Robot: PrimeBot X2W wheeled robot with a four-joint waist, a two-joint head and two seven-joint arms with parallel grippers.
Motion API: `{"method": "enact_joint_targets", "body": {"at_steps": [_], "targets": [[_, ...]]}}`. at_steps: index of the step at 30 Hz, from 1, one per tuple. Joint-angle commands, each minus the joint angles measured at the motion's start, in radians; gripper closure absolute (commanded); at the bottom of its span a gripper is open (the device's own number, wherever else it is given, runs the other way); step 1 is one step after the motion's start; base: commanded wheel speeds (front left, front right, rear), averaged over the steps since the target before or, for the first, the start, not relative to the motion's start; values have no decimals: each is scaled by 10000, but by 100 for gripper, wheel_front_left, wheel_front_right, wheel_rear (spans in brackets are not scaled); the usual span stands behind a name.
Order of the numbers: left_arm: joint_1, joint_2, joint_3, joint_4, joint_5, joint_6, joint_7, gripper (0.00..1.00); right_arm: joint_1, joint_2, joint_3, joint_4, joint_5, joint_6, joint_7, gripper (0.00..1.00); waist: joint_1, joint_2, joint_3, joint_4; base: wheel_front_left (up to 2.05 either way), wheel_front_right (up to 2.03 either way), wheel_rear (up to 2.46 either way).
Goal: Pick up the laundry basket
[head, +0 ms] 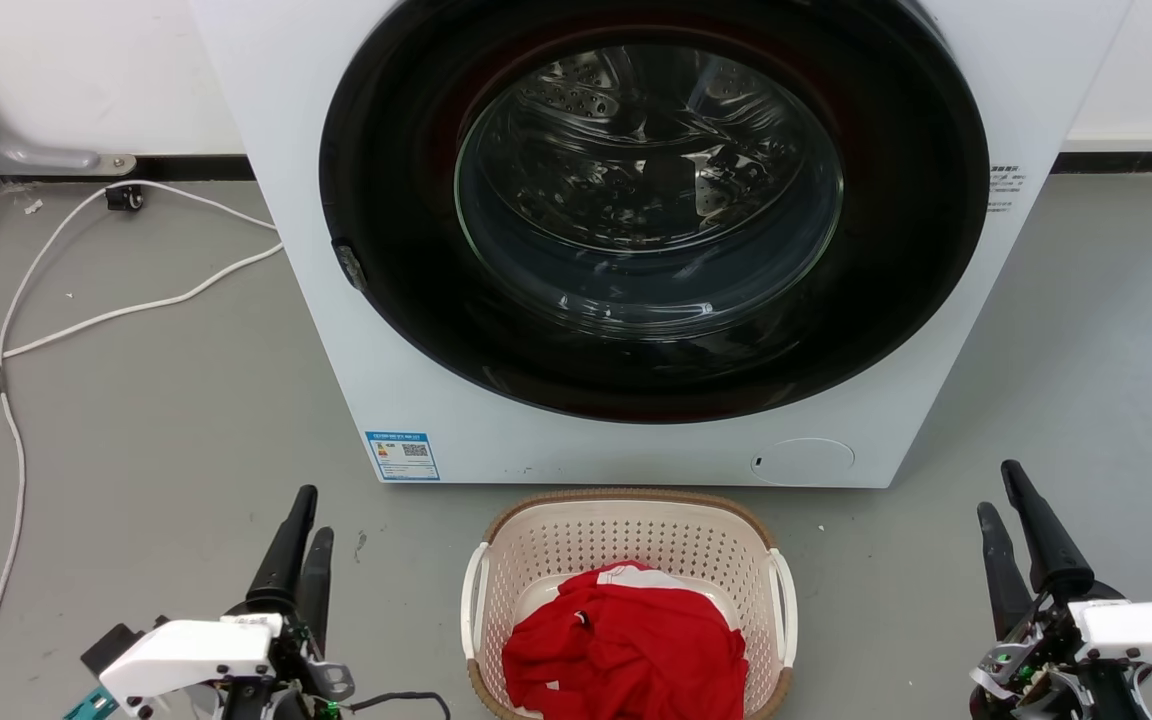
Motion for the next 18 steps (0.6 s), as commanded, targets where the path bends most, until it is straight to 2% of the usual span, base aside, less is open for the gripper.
{"method": "enact_joint_targets", "body": {"at_steps": [1,7,18], "targets": [[-305,40,-168,-215,20,-8,-114,0,-71,-41,51,-270,-128,4,-112,0,0,0,3,-3,0,0,0],[-394,41,-593,-444,599,-11,-420,0,63,-151,186,-495,-900,5,-426,0,0,0,9,-25,0,0,0],[-389,43,-1036,-722,3275,-15,-898,0,265,-170,180,-1054,-3657,8,-908,0,0,0,8,-52,0,0,0]]}}
